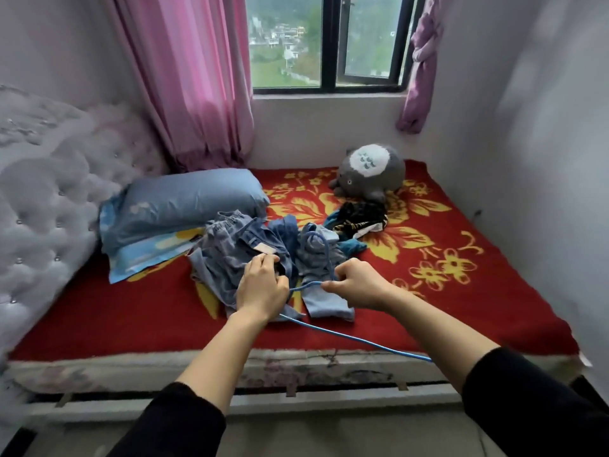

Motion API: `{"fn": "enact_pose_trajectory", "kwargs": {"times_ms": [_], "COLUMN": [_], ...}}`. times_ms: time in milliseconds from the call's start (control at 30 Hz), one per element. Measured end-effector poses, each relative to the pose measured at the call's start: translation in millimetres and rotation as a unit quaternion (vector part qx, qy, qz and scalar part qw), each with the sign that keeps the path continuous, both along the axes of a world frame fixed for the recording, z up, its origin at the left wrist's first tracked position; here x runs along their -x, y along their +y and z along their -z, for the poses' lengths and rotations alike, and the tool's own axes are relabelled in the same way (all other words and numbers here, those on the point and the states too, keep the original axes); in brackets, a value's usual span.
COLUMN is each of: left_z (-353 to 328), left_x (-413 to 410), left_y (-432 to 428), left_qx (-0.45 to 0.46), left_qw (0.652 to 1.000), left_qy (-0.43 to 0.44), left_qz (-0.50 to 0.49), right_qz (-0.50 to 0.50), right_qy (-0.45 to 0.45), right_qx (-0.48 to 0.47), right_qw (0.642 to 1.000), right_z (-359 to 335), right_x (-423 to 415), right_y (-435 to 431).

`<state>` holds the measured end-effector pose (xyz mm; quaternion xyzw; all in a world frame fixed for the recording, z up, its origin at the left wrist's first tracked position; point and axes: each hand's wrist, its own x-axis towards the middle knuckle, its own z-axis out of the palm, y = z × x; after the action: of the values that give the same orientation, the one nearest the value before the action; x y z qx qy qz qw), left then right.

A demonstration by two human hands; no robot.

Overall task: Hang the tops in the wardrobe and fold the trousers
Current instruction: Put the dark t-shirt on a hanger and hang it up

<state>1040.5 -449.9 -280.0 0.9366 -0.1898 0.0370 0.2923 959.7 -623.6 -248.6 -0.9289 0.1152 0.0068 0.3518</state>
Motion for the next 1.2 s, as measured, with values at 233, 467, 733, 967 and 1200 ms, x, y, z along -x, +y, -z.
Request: {"fn": "enact_pose_trajectory", "kwargs": {"times_ms": [233, 467, 733, 967, 1200], "left_z": [55.5, 100.9, 168.9, 236.5, 317.3], "left_x": [-65.1, -123.6, -208.8, -279.0, -365.2], "left_y": [-102.4, -219.2, -352.8, -434.7, -478.2], "left_qx": [-0.052, -0.083, -0.131, -0.148, -0.165], "left_qw": [0.994, 0.981, 0.967, 0.953, 0.964], "left_qy": [0.08, 0.114, 0.196, 0.259, 0.206], "left_qz": [0.058, 0.131, 0.101, 0.046, 0.032], "right_qz": [0.106, 0.199, 0.25, 0.239, 0.234], "right_qy": [0.061, 0.07, 0.103, 0.145, 0.108], "right_qx": [-0.004, -0.024, -0.013, 0.03, 0.09], "right_qw": [0.993, 0.977, 0.963, 0.96, 0.962], "right_z": [44.6, 82.5, 140.7, 214.1, 281.7], "right_x": [-34.0, -76.5, -172.3, -262.4, -336.1], "right_y": [-95.9, -203.9, -343.3, -441.2, -491.6]}}
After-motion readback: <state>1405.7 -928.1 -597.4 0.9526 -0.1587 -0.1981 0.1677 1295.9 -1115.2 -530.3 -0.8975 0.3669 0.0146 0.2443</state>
